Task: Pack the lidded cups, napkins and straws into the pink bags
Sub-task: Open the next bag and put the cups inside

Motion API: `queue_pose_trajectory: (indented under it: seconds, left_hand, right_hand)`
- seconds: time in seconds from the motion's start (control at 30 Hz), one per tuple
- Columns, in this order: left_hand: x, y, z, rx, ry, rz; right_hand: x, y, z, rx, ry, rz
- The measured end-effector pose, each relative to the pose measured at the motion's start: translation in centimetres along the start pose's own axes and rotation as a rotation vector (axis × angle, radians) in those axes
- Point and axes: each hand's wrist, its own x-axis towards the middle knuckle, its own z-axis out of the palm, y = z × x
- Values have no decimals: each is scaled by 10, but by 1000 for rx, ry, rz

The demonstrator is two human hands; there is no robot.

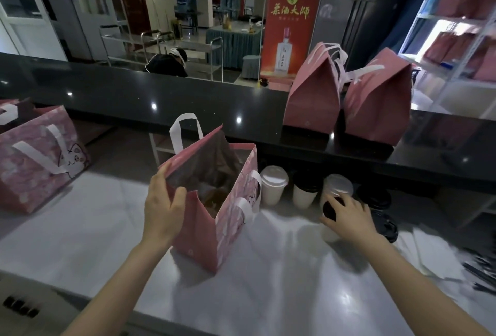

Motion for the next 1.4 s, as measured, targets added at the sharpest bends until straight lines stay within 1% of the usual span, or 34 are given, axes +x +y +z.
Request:
queue_pose_trajectory:
  seconds: [0.1,0.17,0.27,0.4,0.5,0.6,0.7,0.8,0.9,0.93,1.0,1.1,1.13,1.23,1.3,1.4]
  left_hand:
    - [3,0,1,7,29,-19]
    - [4,2,1,33,30,-48]
    - [2,3,3,75,-21,-64]
    - [4,1,0,65,-115,-43]
    - [6,-1,-7,48,-177,-42]
    - [4,0,-14,60,-191,12]
    - [2,3,-21,66,-212,52]
    - [1,4,-27,71,-246,129]
    - [0,5,-34,62,-312,201]
    - [1,5,-36,62,-333,225]
    - [1,6,-40,65,-371,261]
    - [3,5,-44,88,-424,272]
    - [3,4,-45,102,-442,274]
    - [4,5,-48,145,-501,305]
    - [4,5,-51,153,-546,345]
    - [3,7,-55,164,-601,371]
  right_hand:
    - [0,-1,4,-17,-56,-11]
    - [0,-1,4,-43,-19,-49]
    - [1,2,0,-98,40,-138]
    - [2,9,-8,-154,-17,-181]
    - [0,16,-10,-189,-15,-191]
    - [-7,13,-14,-110,0,-207]
    - [-17,-3,-38,136,108,-239]
    - [-27,-24,-80,359,283,-333]
    - [-40,-47,-127,462,496,-473]
    - [-46,-55,-142,475,544,-515]
    - [-56,-70,-166,493,584,-580]
    - [-68,-95,-183,521,559,-677]
    - [-70,-104,-184,536,517,-712]
    - [-72,-138,-170,554,315,-773]
    - [-70,-160,-153,497,235,-777]
    - [-60,-188,-126,399,176,-782]
